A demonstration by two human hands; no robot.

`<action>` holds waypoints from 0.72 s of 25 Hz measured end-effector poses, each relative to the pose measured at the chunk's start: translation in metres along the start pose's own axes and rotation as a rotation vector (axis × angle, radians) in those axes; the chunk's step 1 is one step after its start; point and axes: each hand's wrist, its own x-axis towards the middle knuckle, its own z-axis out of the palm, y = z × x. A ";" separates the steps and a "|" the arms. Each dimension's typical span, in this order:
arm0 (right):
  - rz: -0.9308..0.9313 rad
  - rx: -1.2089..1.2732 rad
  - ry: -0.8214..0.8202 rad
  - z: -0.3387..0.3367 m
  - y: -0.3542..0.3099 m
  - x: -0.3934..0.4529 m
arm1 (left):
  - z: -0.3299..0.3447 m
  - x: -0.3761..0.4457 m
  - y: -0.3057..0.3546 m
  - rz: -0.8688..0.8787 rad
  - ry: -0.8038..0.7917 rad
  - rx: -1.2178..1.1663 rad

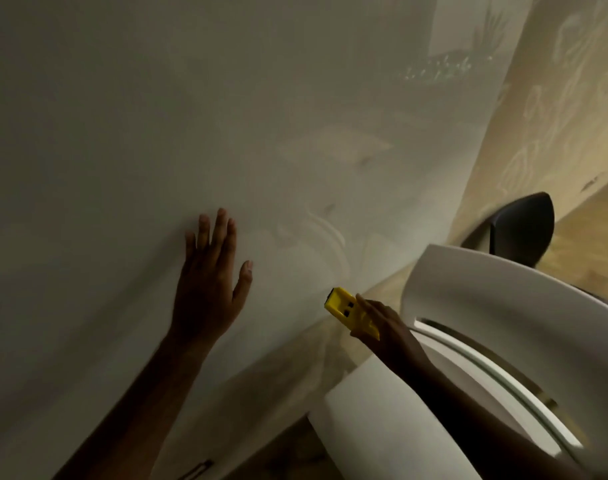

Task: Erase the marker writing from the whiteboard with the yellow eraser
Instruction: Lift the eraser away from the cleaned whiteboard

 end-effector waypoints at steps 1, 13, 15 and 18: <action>0.040 0.001 -0.020 0.010 0.012 -0.018 | 0.015 -0.012 0.008 0.013 -0.044 -0.017; 0.511 -0.146 -0.641 0.088 0.062 -0.181 | 0.116 -0.142 0.062 0.133 -0.475 -0.073; 0.515 -0.152 -0.694 0.091 0.063 -0.193 | 0.118 -0.152 0.063 0.139 -0.491 -0.078; 0.499 -0.137 -0.717 0.096 0.067 -0.204 | 0.117 -0.159 0.063 0.138 -0.495 -0.066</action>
